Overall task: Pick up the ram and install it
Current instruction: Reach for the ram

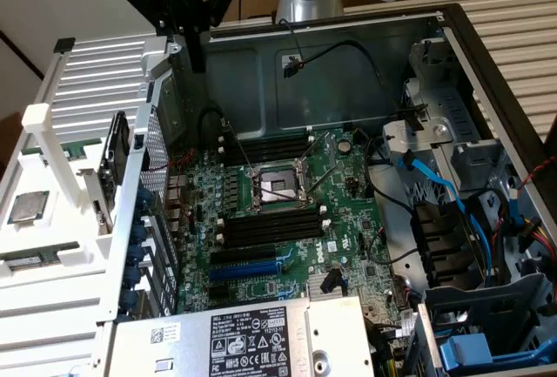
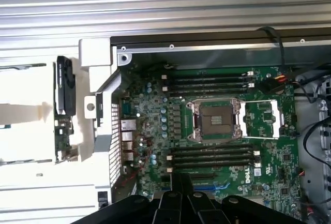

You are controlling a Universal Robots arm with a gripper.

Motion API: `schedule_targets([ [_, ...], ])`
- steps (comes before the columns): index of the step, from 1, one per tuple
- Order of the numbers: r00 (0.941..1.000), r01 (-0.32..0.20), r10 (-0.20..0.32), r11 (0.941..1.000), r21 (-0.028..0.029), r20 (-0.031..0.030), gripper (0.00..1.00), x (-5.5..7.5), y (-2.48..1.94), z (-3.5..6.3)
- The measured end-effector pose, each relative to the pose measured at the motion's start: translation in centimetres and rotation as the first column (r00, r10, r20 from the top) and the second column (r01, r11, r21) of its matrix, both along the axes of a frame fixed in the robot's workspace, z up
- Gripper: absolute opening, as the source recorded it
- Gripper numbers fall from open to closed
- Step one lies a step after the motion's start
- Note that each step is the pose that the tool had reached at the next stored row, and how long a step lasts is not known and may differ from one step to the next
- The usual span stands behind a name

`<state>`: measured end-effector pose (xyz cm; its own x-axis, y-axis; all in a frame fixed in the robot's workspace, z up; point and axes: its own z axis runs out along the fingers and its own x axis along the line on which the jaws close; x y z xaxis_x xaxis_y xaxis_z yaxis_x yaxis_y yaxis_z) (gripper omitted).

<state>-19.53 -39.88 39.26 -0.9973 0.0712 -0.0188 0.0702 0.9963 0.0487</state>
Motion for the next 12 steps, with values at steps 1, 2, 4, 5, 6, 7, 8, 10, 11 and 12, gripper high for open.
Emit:
schedule_targets([
  [1,1.0,0.0,0.0,1.0,0.0,0.0,0.1,-0.4,0.0,0.0],
  [2,1.0,0.0,0.0,1.0,0.0,0.0,0.1,-0.9,0.0,0.0],
  [4,1.0,0.0,0.0,1.0,0.0,0.0001,0.1,-1.8,0.0,0.0],
  [5,1.0,0.0,0.0,1.0,0.0,0.0,0.1,-2.3,0.0,0.0],
  [6,1.0,0.0,0.0,1.0,0.0,0.0,0.1,-2.7,0.0,0.0],
  [7,1.0,0.0,0.0,1.0,0.0,0.0,0.1,-3.2,0.0,0.0],
  [8,1.0,0.0,0.0,1.0,0.0,0.0,0.1,-3.6,0.0,0.0],
  [10,1.0,0.0,0.0,1.0,0.0,0.0,0.1,-4.6,0.0,0.0],
  [11,1.0,0.0,0.0,1.0,-0.0001,-0.0001,0.1,-5.0,0.0,0.01],
  [12,1.0,0.0,0.0,1.0,0.0,0.0,0.1,-5.5,0.0,0.0],
])
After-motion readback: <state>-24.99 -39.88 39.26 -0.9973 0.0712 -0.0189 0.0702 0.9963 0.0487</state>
